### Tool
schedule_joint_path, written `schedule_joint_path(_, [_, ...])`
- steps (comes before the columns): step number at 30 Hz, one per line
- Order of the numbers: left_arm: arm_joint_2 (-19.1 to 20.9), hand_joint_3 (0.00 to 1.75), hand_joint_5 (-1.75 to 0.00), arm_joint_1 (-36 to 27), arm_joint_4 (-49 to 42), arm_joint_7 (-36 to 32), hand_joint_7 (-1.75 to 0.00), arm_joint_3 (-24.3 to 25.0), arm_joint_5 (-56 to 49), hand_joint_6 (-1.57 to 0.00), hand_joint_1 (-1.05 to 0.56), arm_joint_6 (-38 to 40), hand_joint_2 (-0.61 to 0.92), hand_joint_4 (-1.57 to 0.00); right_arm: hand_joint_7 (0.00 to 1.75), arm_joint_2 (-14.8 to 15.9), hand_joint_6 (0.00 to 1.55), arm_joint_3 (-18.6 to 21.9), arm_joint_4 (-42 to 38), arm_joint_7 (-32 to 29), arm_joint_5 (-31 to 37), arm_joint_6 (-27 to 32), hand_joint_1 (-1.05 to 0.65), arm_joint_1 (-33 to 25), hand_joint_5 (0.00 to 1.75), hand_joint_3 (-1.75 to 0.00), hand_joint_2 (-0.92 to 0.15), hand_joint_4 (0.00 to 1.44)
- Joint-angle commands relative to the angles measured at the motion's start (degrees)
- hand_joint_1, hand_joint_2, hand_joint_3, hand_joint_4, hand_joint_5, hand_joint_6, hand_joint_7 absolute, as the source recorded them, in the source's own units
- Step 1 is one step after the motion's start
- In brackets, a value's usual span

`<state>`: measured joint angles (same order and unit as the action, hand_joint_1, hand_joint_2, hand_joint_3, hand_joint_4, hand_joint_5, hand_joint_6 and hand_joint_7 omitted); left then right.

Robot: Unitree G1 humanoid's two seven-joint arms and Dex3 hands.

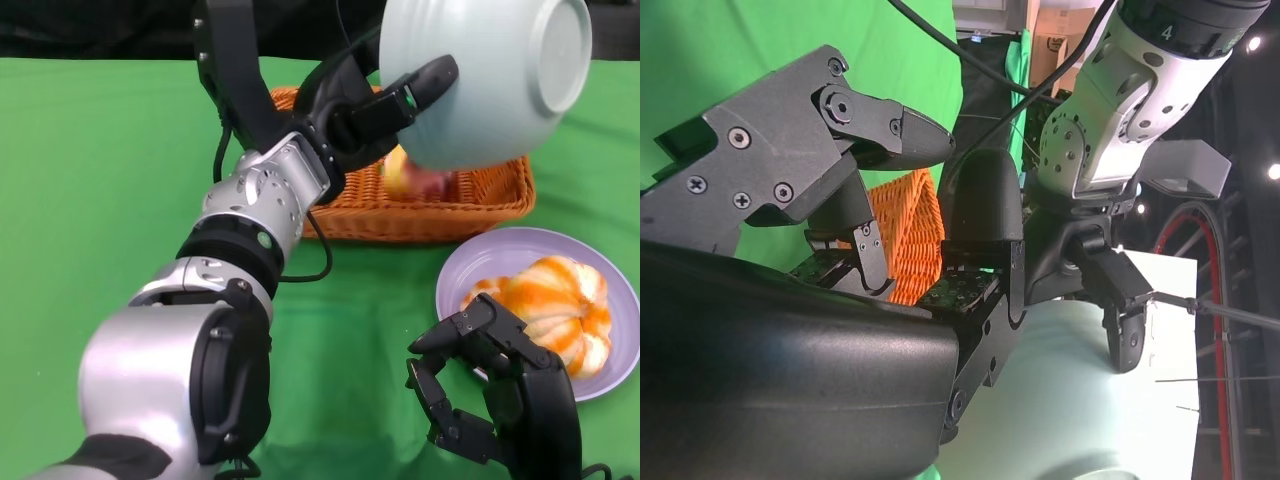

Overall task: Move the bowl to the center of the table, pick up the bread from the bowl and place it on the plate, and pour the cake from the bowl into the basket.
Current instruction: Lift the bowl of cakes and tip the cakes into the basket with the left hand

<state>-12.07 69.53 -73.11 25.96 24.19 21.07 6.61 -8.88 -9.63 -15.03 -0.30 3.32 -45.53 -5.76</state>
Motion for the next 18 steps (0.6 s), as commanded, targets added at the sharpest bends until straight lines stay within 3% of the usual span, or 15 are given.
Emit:
schedule_joint_path(1, [0.5, 1.06, -1.61, 2.9, 0.3, 1.3, -1.45, 0.6, 1.2, -0.73, -0.06, 0.5, 0.76, -0.72, 1.37, 0.2, 0.61, 0.4, -0.1, -0.4, 0.4, -1.0, -0.27, -0.1, 1.52, -0.89, -0.53, 0.71])
schedule_joint_path(18, [0.8, 0.94, -1.62, 3.1, 0.4, 1.5, -1.49, 1.6, 1.7, -0.69, -0.08, 2.1, 0.85, -0.70, 1.37, 0.2, 0.62, 0.4, -0.7, -0.5, 0.6, -1.9, -0.30, 0.1, 1.53, -0.86, -0.54, 0.72])
